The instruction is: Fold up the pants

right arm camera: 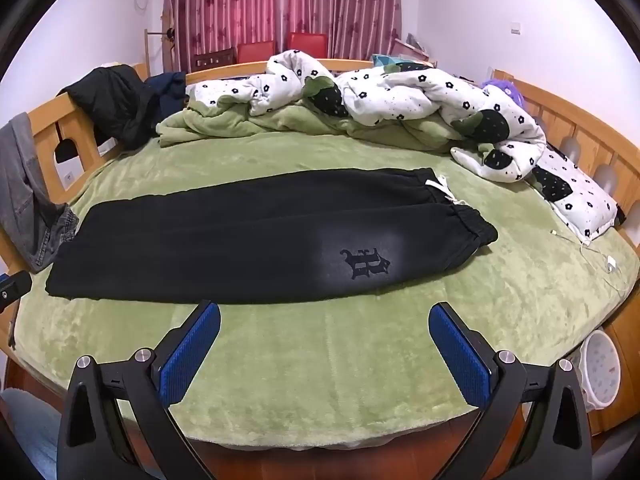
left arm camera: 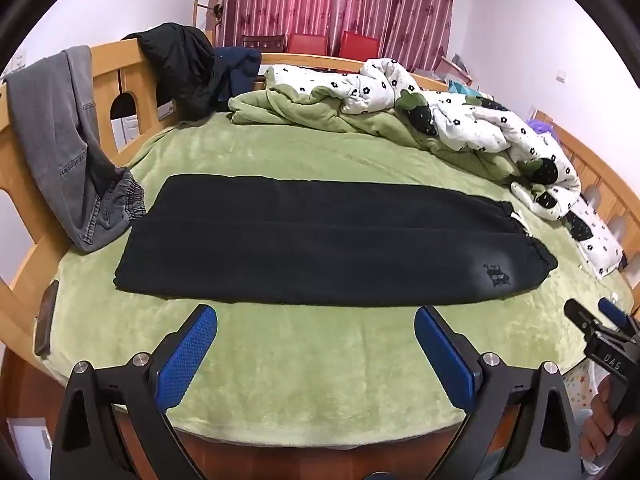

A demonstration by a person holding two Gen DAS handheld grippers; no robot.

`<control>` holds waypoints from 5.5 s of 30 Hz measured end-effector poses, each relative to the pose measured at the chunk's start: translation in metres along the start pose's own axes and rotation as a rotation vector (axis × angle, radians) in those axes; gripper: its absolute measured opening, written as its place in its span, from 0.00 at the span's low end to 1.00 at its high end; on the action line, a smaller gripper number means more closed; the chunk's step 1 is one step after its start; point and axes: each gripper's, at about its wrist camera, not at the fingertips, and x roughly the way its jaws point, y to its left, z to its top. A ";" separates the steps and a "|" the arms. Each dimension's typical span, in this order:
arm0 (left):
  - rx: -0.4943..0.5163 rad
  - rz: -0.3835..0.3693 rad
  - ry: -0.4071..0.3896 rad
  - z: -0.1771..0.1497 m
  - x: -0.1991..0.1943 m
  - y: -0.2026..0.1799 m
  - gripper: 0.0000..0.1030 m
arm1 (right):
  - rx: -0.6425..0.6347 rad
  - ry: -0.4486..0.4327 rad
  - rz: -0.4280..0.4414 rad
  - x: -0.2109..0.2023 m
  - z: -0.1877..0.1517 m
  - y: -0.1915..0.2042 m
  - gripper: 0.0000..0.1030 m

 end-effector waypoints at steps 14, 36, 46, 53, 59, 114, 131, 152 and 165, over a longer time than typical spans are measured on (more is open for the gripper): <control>-0.009 0.008 -0.042 -0.006 -0.010 0.006 0.97 | -0.025 -0.016 -0.021 -0.002 0.002 0.005 0.99; -0.009 0.013 -0.041 -0.008 -0.008 0.003 0.97 | -0.023 -0.014 -0.014 -0.001 0.000 0.004 0.99; -0.008 0.013 -0.039 -0.007 -0.007 0.004 0.97 | -0.022 -0.013 -0.020 -0.001 0.000 0.004 0.99; -0.006 0.013 -0.039 -0.007 -0.007 0.004 0.97 | -0.023 -0.013 -0.022 -0.001 0.001 0.004 0.99; -0.007 0.014 -0.038 -0.006 -0.007 0.003 0.97 | -0.024 -0.012 -0.023 -0.001 0.001 0.004 0.99; -0.090 0.048 -0.053 0.040 0.089 0.077 0.97 | -0.037 -0.102 0.008 0.067 0.057 -0.037 0.99; -0.479 -0.187 0.041 -0.055 0.199 0.185 0.85 | 0.291 0.124 0.129 0.224 -0.010 -0.177 0.75; -0.370 -0.075 -0.180 0.080 0.206 0.186 0.11 | 0.211 -0.078 0.202 0.250 0.128 -0.142 0.16; -0.309 0.131 -0.096 0.142 0.334 0.170 0.12 | 0.159 0.029 0.022 0.395 0.207 -0.102 0.19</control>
